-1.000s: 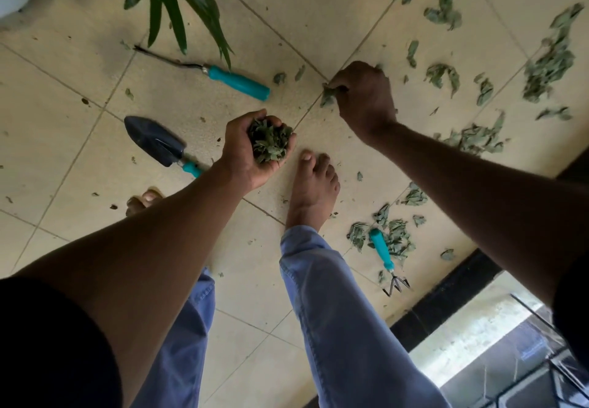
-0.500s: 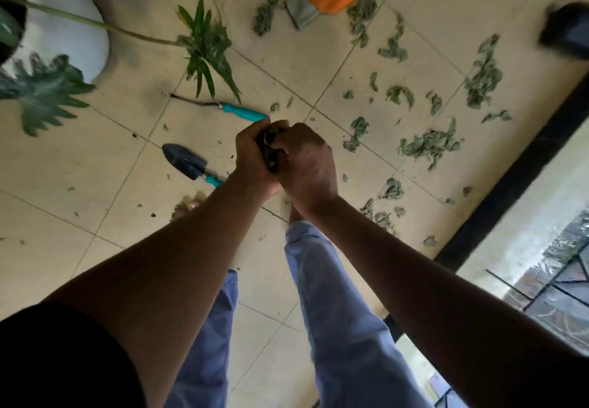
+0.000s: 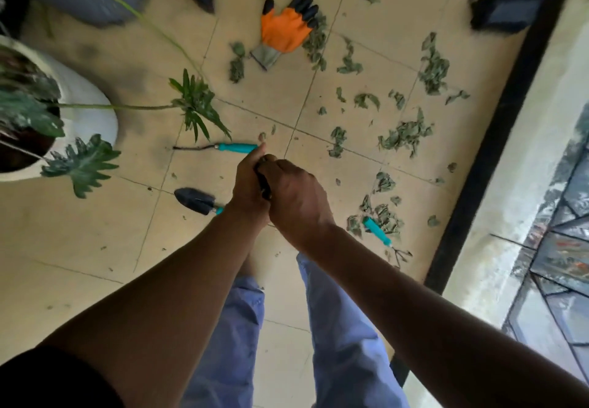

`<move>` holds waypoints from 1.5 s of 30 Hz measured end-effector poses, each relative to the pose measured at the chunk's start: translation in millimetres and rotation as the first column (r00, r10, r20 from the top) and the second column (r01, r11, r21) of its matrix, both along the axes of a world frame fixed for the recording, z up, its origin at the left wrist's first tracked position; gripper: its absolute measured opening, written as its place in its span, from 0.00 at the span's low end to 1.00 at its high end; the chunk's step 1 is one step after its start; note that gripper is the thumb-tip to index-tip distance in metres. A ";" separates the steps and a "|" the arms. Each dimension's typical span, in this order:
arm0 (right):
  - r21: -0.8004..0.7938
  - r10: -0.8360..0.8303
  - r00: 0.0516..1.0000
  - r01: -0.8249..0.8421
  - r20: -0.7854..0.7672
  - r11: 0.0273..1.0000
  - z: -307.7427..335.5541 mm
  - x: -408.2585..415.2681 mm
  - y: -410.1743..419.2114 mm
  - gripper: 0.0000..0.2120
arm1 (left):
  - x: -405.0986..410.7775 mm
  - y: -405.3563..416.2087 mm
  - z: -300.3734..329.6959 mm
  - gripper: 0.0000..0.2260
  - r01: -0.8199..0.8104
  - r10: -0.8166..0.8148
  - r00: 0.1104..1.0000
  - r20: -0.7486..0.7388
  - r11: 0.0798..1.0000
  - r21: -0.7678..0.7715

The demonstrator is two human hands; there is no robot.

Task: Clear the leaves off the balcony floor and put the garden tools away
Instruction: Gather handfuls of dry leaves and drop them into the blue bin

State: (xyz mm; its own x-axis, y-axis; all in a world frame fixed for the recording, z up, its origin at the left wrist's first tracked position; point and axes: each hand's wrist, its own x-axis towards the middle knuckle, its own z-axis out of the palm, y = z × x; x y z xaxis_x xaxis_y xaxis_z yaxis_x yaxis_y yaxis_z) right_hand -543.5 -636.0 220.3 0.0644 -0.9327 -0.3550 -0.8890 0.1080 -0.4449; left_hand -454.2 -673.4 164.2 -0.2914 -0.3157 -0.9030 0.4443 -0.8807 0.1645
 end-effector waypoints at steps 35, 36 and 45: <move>0.337 -0.674 0.730 0.666 -0.112 0.666 -270.2 -144.3 209.9 0.35 | -72.2 87.4 -152.1 0.11 0.321 -0.313 0.947 -0.073 0.922 0.216; 0.314 -0.680 0.728 0.668 -0.087 0.675 -272.9 -139.6 205.2 0.34 | -73.8 84.9 -155.3 0.11 0.332 -0.322 0.943 -0.082 0.920 0.209; 0.254 -0.756 0.653 0.724 0.050 0.642 -293.1 -106.9 143.0 0.32 | -92.3 60.8 -173.2 0.12 0.370 -0.359 0.929 -0.093 0.912 0.176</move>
